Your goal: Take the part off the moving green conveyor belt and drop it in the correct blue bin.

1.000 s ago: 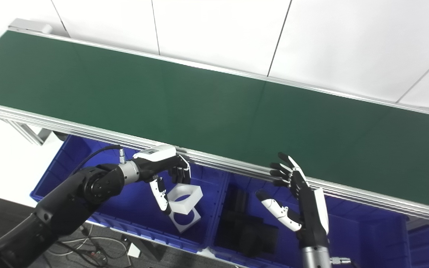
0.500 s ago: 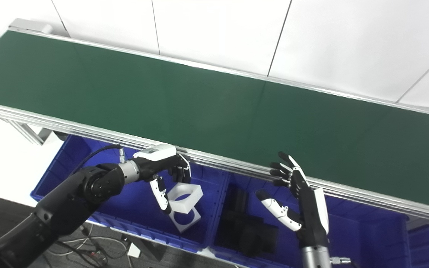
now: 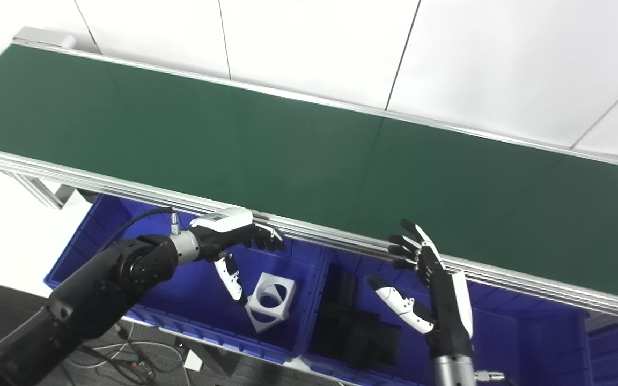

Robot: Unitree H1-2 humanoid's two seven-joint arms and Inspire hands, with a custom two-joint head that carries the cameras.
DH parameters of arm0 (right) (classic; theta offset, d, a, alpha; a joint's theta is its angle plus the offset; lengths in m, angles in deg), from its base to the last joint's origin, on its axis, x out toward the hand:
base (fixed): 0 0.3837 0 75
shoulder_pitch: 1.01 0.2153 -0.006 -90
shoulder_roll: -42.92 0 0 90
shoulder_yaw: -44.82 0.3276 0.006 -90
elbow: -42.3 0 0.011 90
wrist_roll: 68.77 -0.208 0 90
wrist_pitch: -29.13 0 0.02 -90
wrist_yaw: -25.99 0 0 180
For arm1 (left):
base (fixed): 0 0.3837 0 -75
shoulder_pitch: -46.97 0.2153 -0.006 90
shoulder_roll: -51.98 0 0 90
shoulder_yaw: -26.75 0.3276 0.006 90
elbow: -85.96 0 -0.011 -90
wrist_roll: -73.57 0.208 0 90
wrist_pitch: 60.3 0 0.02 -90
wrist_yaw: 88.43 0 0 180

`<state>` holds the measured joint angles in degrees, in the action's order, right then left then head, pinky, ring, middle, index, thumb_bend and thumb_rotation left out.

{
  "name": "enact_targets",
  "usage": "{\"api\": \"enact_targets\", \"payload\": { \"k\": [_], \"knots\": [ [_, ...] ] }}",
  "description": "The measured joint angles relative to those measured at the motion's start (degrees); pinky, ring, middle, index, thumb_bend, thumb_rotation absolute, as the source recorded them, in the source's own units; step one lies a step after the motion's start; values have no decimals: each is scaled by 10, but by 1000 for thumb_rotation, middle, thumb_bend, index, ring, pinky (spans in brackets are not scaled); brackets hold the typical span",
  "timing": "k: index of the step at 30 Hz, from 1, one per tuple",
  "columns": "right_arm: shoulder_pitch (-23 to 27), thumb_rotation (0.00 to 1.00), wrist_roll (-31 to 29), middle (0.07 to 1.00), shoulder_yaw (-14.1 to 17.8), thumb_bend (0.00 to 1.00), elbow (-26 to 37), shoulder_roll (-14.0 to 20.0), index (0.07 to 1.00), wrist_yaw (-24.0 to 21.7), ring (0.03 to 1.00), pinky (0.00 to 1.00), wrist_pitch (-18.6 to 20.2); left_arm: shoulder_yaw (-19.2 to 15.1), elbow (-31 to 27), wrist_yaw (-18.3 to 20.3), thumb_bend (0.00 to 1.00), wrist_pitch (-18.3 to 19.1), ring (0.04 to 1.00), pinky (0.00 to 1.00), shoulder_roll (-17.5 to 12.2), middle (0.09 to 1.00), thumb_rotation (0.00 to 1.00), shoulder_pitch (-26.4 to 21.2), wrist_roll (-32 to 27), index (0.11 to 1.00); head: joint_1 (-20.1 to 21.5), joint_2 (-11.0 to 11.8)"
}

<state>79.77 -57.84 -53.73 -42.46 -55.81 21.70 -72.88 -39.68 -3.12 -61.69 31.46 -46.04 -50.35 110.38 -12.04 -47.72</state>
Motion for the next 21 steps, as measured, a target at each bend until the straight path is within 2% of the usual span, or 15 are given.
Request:
{"api": "enact_targets", "payload": {
  "k": [13,19,21],
  "knots": [
    [-1,488,1,780,0,636,0,0,885,0,742,651,0,-3,-8,8,889,12,766,757,0,769,183,2,8,801,9,11],
    [-3,459,-1,782,0,629,-1,0,884,0,746,656,0,-30,-27,5,918,10,749,728,3,757,228,15,-39,781,14,18],
    [-5,458,-2,786,0,629,-3,0,887,0,753,664,0,-41,-42,2,929,8,739,700,5,752,236,25,-66,775,22,26]
  ]
}}
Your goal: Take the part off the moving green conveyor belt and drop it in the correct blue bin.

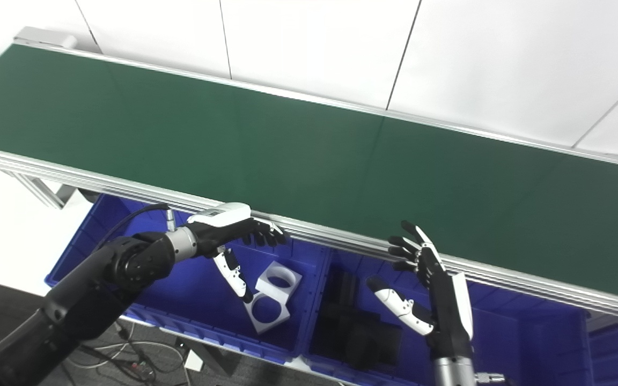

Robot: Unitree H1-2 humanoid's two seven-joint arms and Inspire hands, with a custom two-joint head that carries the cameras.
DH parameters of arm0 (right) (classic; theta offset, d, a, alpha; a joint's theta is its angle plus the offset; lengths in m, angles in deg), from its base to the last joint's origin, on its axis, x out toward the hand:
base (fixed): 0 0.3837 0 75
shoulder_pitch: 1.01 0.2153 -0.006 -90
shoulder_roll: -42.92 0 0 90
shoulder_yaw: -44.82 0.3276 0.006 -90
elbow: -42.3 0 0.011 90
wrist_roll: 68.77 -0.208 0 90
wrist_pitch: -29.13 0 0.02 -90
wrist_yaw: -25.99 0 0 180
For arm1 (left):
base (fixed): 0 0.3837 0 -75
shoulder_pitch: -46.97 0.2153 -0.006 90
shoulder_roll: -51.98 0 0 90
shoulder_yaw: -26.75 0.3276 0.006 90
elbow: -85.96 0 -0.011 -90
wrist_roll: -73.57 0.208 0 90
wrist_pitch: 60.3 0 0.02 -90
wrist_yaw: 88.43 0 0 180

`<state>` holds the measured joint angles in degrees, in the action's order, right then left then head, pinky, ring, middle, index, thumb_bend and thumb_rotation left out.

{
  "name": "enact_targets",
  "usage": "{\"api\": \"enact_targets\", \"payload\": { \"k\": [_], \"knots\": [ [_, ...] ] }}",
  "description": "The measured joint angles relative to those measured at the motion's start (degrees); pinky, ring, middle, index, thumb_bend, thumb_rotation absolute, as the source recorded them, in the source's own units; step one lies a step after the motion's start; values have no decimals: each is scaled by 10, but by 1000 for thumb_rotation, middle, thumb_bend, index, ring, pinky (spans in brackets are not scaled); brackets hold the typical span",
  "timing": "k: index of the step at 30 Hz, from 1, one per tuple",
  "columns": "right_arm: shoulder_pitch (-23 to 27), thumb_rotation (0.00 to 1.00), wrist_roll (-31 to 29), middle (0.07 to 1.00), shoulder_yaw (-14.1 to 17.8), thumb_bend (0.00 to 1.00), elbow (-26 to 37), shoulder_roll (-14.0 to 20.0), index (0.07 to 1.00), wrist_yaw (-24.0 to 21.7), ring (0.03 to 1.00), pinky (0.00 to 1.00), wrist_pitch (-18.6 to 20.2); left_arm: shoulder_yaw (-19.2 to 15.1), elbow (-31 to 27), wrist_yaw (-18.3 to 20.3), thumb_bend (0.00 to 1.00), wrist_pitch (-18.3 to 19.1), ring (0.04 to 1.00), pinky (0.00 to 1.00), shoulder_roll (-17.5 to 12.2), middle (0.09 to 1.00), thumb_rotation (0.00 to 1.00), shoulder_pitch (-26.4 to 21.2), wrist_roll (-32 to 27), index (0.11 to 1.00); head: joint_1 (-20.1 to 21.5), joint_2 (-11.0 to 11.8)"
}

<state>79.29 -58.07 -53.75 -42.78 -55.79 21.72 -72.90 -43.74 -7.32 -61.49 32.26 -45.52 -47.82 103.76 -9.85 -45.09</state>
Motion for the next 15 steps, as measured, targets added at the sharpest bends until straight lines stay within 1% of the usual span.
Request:
{"api": "enact_targets", "payload": {
  "k": [4,6,7,8,12,14,15],
  "knots": [
    [-1,452,0,786,-1,622,-4,0,886,0,753,669,0,-24,-37,1,940,4,728,662,14,751,210,10,-65,774,7,6],
    [-1,459,0,787,-3,626,-5,-1,888,0,752,670,0,-32,-58,8,974,11,728,677,20,751,227,16,-101,779,11,11],
    [-1,463,0,788,-3,628,-6,-1,889,0,756,676,0,-34,-68,10,990,13,738,709,21,758,240,18,-116,789,14,17],
    [-2,468,0,789,-3,629,-9,-1,888,0,759,680,0,-39,-77,14,998,20,752,750,22,767,236,20,-135,797,14,17],
    [-2,483,1,793,-4,632,-17,-1,891,1,763,683,-1,-56,-105,22,1000,46,780,800,29,785,243,32,-201,809,20,24],
    [-2,484,1,794,-5,629,-20,-1,893,2,766,685,-1,-60,-114,26,1000,55,789,819,32,794,266,39,-227,817,24,29],
    [-2,479,1,794,-5,625,-21,-1,894,2,765,684,-1,-62,-118,26,1000,58,792,819,34,796,294,42,-239,821,27,34]
  ]
}}
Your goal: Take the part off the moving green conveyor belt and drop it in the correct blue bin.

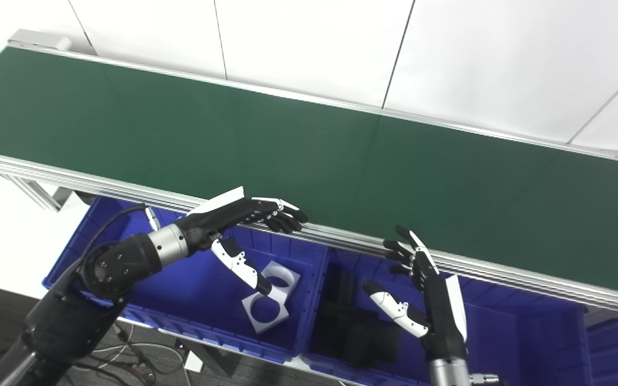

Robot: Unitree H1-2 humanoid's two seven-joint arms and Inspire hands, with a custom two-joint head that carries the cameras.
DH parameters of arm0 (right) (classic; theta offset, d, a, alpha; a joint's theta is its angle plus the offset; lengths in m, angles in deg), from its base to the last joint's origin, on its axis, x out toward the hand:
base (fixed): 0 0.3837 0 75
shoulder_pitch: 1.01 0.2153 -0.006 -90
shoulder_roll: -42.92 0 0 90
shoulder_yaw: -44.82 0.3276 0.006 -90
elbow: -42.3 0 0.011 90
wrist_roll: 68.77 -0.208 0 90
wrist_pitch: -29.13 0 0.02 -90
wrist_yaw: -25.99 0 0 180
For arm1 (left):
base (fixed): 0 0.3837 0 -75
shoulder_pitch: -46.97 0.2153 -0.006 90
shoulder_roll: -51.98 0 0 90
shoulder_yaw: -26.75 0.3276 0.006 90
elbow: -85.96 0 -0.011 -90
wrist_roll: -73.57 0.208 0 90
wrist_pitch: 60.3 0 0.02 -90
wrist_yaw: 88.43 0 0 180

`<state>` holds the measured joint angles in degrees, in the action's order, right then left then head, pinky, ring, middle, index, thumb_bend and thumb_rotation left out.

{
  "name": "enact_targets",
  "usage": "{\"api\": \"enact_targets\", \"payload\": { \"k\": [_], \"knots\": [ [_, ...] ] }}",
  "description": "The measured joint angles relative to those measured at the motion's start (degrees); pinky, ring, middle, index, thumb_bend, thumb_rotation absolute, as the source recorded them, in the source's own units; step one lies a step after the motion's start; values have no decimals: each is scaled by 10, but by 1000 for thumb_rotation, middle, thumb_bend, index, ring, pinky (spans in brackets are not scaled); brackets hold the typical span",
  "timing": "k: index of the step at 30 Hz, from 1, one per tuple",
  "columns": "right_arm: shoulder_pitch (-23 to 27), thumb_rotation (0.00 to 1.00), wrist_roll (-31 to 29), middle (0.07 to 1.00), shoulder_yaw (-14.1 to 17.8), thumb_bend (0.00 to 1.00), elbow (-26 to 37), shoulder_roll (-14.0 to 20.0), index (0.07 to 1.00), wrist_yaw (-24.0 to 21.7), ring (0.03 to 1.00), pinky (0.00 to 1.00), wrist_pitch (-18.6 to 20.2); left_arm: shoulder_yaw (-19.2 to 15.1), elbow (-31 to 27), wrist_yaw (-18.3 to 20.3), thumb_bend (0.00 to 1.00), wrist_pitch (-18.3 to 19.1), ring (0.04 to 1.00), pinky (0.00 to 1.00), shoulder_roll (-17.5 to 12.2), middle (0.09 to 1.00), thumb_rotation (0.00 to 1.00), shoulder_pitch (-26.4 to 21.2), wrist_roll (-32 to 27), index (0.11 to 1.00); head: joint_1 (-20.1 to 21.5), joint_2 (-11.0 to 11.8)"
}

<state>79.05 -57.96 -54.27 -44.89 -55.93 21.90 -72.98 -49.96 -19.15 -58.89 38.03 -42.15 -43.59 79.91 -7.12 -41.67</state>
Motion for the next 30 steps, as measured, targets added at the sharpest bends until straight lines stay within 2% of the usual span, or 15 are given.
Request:
{"api": "enact_targets", "payload": {
  "k": [3,8,13,17,25,30],
  "knots": [
    [0,486,2,794,-2,632,-5,0,891,1,767,681,-1,-3,-3,0,1000,7,785,795,4,796,328,2,-22,819,4,7],
    [-4,480,3,798,-3,630,-7,-2,892,6,771,684,-1,-13,-2,-6,1000,4,783,739,16,808,325,7,-52,819,13,18],
    [-4,478,4,805,-5,616,-26,-5,895,6,778,690,-11,-30,36,-36,1000,-48,859,794,56,870,343,20,-76,837,33,37],
    [-6,488,4,800,-6,605,-33,-6,893,8,773,684,-26,-50,75,-62,1000,-78,861,791,83,876,370,34,-88,859,41,45],
    [-6,506,14,804,-7,575,-46,-12,899,14,783,693,-40,-56,167,-96,1000,-170,878,809,126,891,443,39,-96,896,66,64],
    [-7,514,16,811,-8,553,-51,-15,901,18,790,701,-43,-54,207,-108,1000,-195,866,835,144,872,464,39,-96,884,79,76]
  ]
}}
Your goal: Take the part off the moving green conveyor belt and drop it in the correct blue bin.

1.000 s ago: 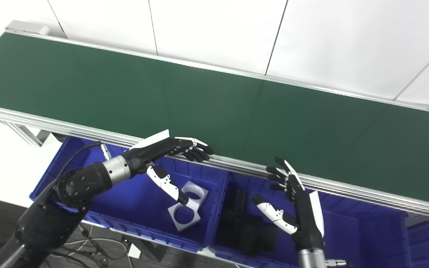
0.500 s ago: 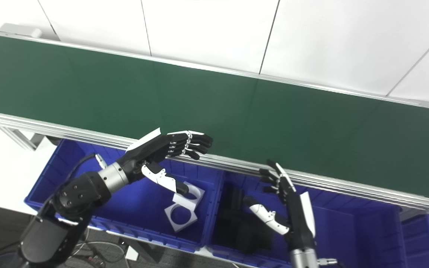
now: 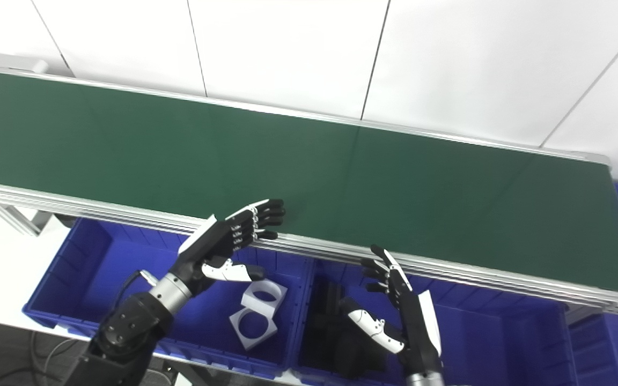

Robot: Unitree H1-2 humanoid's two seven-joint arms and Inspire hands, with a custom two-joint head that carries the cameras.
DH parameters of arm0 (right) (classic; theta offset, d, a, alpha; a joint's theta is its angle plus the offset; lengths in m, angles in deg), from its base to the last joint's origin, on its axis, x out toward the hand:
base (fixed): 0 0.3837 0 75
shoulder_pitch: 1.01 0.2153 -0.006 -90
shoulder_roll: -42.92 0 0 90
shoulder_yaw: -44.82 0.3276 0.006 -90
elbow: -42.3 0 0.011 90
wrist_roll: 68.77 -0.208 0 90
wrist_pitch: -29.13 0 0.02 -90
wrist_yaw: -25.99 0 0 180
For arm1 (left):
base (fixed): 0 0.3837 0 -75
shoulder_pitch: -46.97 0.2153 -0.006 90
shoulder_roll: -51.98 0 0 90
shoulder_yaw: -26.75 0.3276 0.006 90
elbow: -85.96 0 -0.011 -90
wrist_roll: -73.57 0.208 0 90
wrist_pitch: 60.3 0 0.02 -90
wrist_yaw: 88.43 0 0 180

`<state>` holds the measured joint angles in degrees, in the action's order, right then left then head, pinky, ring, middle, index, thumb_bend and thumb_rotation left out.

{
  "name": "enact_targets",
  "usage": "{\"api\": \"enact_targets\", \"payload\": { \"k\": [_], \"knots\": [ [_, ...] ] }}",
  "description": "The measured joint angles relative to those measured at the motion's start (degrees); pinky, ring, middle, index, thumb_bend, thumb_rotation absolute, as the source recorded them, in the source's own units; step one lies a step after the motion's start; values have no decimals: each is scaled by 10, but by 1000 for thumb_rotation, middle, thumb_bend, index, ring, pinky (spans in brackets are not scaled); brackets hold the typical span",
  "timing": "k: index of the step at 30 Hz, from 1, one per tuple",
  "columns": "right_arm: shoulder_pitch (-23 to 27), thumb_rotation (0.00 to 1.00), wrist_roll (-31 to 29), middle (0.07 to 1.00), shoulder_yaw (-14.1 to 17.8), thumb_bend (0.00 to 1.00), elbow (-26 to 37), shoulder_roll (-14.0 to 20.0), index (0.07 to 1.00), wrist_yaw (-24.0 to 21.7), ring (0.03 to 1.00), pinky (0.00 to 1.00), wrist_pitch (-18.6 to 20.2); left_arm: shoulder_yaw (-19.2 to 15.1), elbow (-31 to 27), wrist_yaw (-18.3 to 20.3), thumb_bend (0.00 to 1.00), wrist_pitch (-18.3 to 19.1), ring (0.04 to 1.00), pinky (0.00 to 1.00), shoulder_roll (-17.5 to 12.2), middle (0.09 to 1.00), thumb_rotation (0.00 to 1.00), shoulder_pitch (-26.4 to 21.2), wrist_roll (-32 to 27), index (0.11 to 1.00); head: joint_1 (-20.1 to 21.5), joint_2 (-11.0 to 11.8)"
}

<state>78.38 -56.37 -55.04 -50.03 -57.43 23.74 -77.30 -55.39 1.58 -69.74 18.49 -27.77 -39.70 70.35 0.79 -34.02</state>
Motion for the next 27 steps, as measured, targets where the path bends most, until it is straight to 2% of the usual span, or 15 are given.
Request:
{"api": "enact_targets", "payload": {
  "k": [5,14,21,27],
  "knots": [
    [-2,567,4,816,-3,551,-14,-1,907,8,791,701,-7,-2,39,-1,1000,-22,864,850,8,865,439,-1,-6,868,15,9],
    [-2,594,6,819,-5,546,-28,-6,905,15,796,703,-29,-5,83,1,1000,-51,862,797,13,857,374,0,-29,872,42,26],
    [-3,604,13,831,-6,549,-37,-13,912,28,802,704,-34,-6,119,8,1000,-76,840,818,11,837,319,-1,-43,855,69,37],
    [-2,613,18,832,-8,563,-55,-19,910,34,808,714,-42,-8,154,24,1000,-83,844,843,4,834,283,-1,-52,839,86,46]
  ]
}}
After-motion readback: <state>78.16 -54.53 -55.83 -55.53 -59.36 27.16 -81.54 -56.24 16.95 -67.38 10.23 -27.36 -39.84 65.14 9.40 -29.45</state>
